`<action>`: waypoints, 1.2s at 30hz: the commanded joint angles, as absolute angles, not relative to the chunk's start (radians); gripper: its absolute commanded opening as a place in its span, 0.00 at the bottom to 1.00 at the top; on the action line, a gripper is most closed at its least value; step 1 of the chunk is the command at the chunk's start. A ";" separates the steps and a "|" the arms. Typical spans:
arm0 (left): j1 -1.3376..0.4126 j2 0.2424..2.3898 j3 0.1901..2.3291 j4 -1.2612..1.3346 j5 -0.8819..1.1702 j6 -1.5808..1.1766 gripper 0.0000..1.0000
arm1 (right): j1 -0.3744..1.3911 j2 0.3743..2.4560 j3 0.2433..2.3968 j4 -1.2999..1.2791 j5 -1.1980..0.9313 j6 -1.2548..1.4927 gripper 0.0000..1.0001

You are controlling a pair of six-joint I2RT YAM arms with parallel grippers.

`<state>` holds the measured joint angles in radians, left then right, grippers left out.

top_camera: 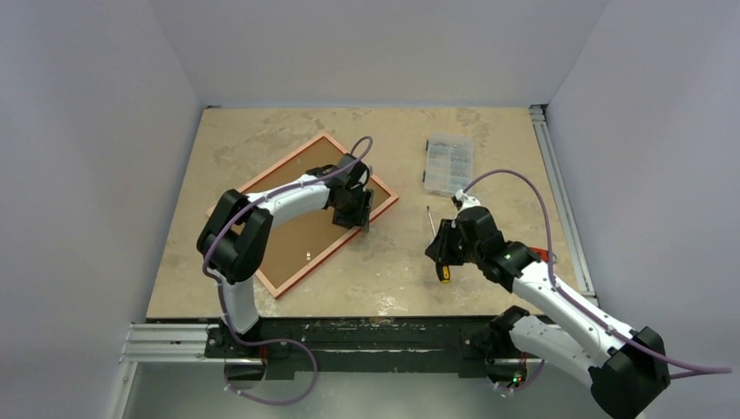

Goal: Take the photo out of the frame

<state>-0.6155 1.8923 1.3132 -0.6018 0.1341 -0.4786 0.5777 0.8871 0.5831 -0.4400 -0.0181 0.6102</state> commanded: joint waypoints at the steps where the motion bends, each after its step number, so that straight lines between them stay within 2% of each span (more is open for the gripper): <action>1: -0.675 1.819 1.173 -0.509 0.201 -0.518 0.48 | 0.582 0.913 0.618 -0.392 -0.037 0.610 0.00; 12: -0.719 1.589 0.904 -0.421 0.248 -0.529 0.47 | 0.582 1.067 0.662 -0.342 -0.079 0.590 0.00; 18: -0.719 1.463 0.870 -0.397 0.321 -0.584 0.48 | 0.582 1.252 0.805 -0.341 -0.179 0.555 0.00; 26: -0.677 1.310 0.827 -0.399 0.227 -0.743 0.47 | 0.580 1.522 1.062 -0.421 -0.287 0.532 0.00; 36: -0.604 1.326 0.741 -0.345 0.298 -0.709 0.31 | 0.580 1.763 1.207 -0.472 -0.404 0.602 0.00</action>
